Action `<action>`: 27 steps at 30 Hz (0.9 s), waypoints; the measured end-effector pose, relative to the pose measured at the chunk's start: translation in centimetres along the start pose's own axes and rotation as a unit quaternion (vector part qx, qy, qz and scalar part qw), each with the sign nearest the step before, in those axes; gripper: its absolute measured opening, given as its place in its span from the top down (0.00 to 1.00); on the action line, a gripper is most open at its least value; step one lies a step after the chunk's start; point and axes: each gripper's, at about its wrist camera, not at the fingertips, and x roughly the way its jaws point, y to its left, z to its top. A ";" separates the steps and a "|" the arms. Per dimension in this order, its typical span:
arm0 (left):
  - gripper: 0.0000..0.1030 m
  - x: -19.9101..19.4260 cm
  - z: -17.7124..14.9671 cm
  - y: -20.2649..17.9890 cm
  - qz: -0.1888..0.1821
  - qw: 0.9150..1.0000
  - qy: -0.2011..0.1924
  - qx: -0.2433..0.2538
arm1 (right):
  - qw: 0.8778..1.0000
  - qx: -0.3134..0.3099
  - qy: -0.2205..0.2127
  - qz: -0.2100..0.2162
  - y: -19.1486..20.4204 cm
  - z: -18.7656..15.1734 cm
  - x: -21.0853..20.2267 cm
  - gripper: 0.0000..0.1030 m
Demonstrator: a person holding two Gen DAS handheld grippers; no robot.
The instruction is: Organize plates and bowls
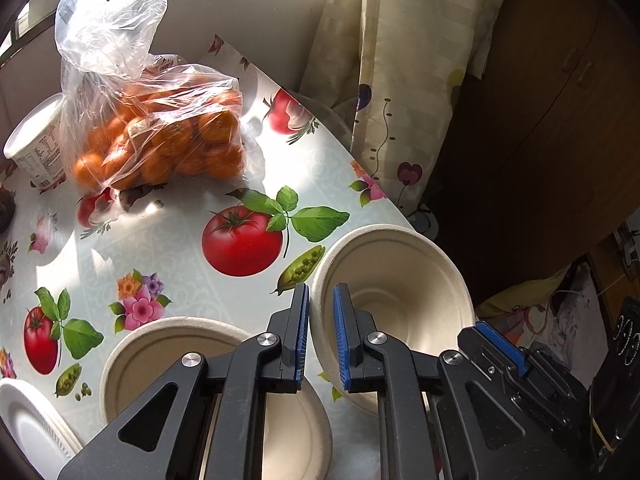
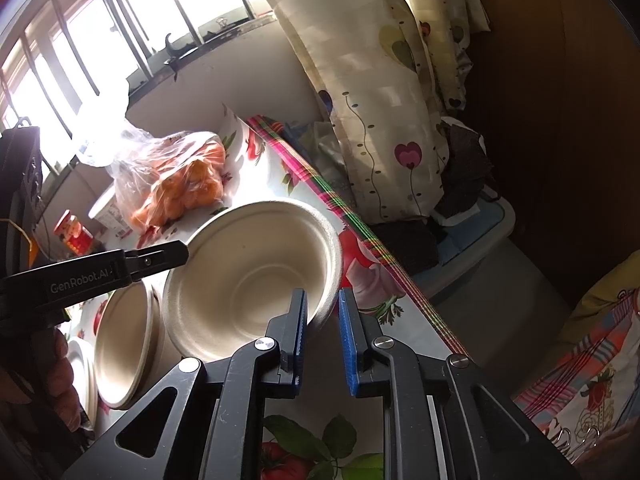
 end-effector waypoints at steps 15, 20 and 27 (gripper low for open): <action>0.88 -1.2 -0.2 0.0 -0.010 1.000 -0.014 -0.006 | 1.000 0.001 -0.018 0.003 0.0 0.2 -0.9 0.85; 0.88 -2.7 -0.3 0.0 -0.013 0.999 -0.029 -0.009 | 1.000 -0.005 -0.029 0.005 0.6 0.3 -1.9 0.85; 0.87 -5.1 -0.8 0.4 -0.012 0.999 -0.048 -0.016 | 0.999 -0.019 -0.043 0.015 1.8 0.6 -3.6 0.85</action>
